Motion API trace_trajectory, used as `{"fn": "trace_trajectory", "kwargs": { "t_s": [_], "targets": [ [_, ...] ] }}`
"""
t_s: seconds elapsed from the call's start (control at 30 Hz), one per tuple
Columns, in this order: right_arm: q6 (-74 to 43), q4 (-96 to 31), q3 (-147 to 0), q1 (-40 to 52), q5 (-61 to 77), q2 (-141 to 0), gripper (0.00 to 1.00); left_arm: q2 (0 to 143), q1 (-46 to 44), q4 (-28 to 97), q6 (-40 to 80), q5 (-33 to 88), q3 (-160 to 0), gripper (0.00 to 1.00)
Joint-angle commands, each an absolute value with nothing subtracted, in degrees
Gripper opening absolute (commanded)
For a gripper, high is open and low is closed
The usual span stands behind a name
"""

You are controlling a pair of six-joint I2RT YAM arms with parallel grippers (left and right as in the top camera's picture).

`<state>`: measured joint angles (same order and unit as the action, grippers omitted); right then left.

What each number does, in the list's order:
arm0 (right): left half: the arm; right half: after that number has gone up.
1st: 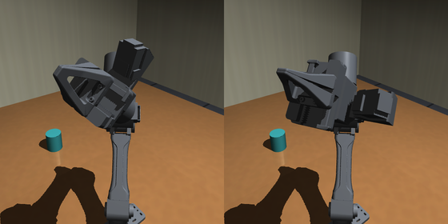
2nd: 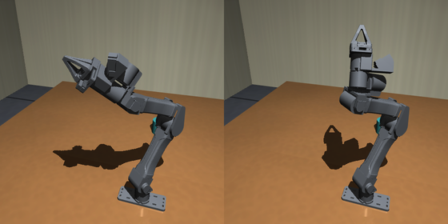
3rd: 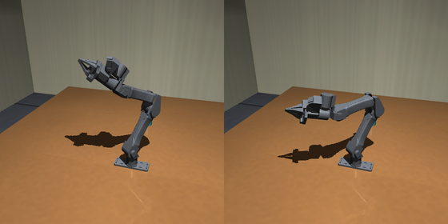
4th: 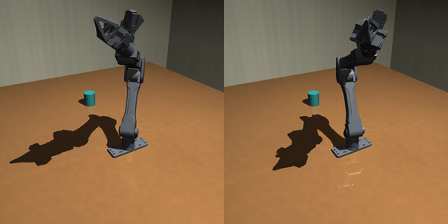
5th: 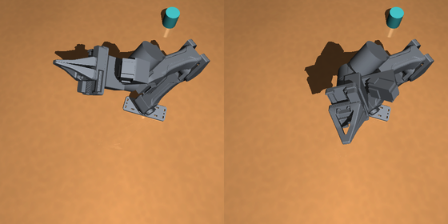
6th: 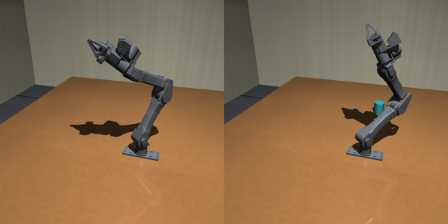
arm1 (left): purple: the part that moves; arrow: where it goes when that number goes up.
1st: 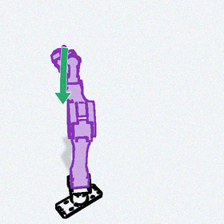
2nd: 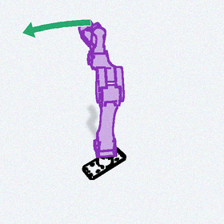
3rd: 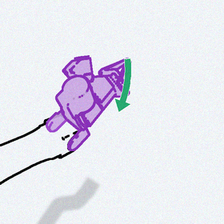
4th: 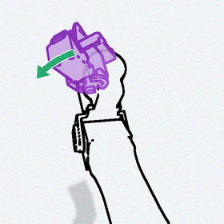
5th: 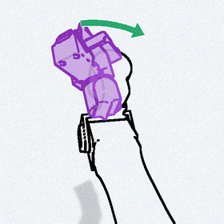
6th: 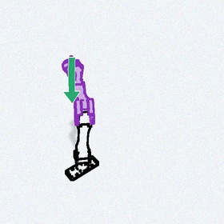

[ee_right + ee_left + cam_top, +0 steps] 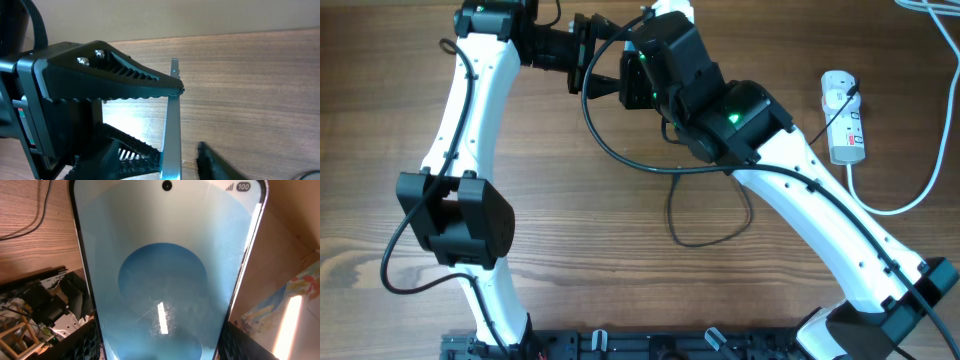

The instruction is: Plug charger to phone and switch on socket

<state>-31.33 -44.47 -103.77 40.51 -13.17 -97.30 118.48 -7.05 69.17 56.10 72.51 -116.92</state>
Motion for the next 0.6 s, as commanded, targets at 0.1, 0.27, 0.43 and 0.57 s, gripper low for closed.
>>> {"fn": "trace_trajectory", "kwargs": {
  "t_s": [0.1, 0.27, 0.43, 0.57],
  "targets": [
    [-31.51, -44.23, -104.55, 40.45, -13.98, -96.97, 0.4, 116.95, -6.72, 68.95, 56.23, 75.4, -117.99, 0.57],
    [-31.51, -45.43, -104.55, 40.45, -12.82, -96.97, 0.35, 116.95, -6.72, 68.95, 56.51, 75.4, -117.99, 0.57],
    [-31.46, -45.58, -104.55, 40.45, -12.88, -96.97, 0.33, 116.95, -6.74, 68.95, 57.47, 75.4, -117.99, 0.57],
    [-31.44, -44.99, -104.55, 40.45, -13.08, -96.97, 0.24, 116.95, -6.74, 68.95, 57.49, 75.4, -117.99, 0.57]
  ]
}}
